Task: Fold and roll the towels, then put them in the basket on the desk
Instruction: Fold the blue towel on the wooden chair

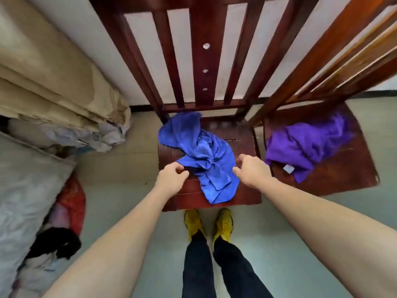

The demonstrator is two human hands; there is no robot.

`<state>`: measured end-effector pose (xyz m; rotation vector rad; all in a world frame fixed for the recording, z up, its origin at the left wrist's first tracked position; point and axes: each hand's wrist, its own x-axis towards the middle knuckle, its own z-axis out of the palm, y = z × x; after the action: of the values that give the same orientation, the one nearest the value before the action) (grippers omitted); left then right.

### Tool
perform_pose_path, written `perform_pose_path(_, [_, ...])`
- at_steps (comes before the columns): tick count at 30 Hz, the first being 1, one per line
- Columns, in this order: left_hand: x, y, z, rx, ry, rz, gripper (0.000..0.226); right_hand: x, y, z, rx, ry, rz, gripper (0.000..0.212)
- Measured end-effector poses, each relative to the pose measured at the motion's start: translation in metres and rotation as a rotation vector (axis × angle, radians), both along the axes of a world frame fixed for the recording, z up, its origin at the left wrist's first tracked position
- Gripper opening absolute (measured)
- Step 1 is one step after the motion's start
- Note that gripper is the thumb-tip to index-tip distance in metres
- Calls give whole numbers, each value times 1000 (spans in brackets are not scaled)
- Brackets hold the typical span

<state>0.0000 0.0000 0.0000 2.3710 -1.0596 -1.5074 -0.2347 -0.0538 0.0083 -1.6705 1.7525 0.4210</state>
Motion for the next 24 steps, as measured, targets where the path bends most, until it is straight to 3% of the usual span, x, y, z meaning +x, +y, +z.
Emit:
perform_pose_path(4, [-5, -35, -67, 18, 184, 479, 39, 3, -2, -76, 36, 2, -242, 42])
perform_pose_path(7, [-8, -50, -100, 55, 242, 620, 45, 1, 0, -112, 40, 14, -366, 53])
perform_pose_path(10, [-15, -50, -126, 83, 225, 520, 17, 4, 7, -138, 56, 41, -401, 52])
perform_pose_path(14, [-16, -22, -141, 38, 74, 355, 13, 2, 22, -147, 13, 42, -430, 22])
perform_pose_path(18, [-2, 17, -132, 124, -103, 228, 25, -26, 31, -135, -72, 85, -576, 8])
perform_pose_path(22, [6, 36, -131, 198, -166, 168, 24, -43, 44, -126, 101, 172, -434, 14])
perform_pose_path(24, [9, 29, -133, 97, -178, 224, 12, -37, 37, -127, 71, 169, -329, 25])
